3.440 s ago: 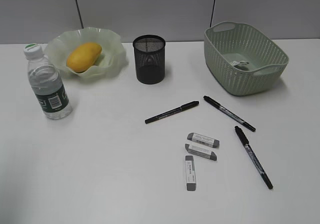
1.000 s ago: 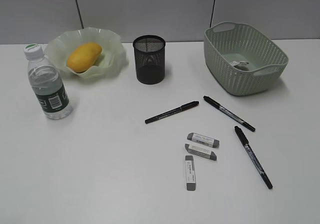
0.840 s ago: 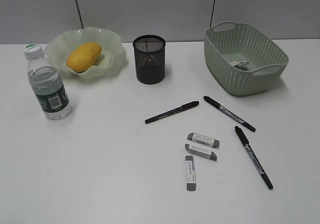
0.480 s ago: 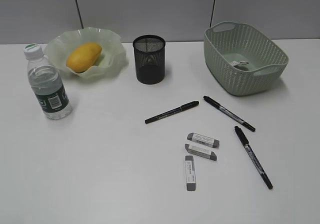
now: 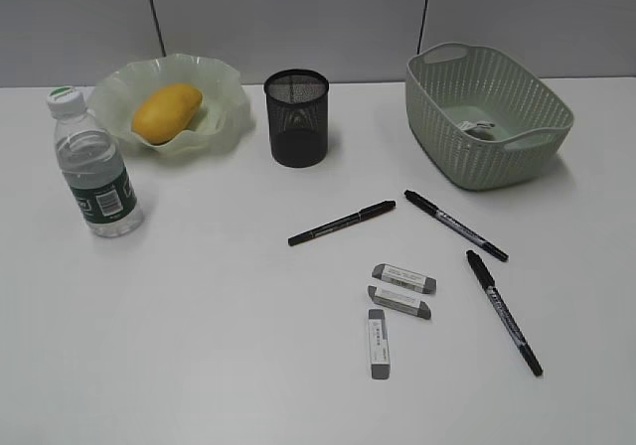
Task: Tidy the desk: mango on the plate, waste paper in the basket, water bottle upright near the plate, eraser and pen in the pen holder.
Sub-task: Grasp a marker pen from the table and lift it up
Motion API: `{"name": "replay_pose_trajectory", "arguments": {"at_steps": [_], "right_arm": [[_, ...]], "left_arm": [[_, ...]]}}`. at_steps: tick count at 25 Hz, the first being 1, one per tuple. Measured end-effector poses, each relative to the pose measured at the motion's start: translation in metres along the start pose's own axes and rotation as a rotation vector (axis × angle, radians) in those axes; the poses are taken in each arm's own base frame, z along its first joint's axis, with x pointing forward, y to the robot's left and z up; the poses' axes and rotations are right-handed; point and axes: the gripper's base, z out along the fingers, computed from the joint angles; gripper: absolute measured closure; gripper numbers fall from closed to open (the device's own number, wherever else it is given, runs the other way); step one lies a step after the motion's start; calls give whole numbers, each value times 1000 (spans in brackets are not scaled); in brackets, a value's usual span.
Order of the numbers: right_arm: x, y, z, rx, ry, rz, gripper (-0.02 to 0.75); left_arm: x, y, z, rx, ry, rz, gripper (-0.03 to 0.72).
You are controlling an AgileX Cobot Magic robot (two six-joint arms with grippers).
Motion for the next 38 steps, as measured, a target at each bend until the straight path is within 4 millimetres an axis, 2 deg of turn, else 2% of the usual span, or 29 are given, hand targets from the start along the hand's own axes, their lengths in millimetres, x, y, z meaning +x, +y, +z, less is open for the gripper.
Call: {"name": "replay_pose_trajectory", "arguments": {"at_steps": [5,12,15,18,24,30,38], "right_arm": [[-39,4,26,-47,109,-16,231],[-73,56,83,-103,182,-208,269],[-82,73,114,-100,218,-247,344],[-87,76,145,-85,279,-249,412],[-84,73,195,-60,351,-241,437],[-87,72,216,-41,305,-241,438],[-89,70,233,-19,269,-208,440]], "left_arm": [[0,0,0,0,0,0,170],[0,0,0,1,0,-1,173],[0,0,0,1,0,-1,176],[0,0,0,1,0,-1,176],[0,0,0,1,0,-1,177],[0,0,0,1,0,-1,177],[0,0,0,1,0,-1,179]]}}
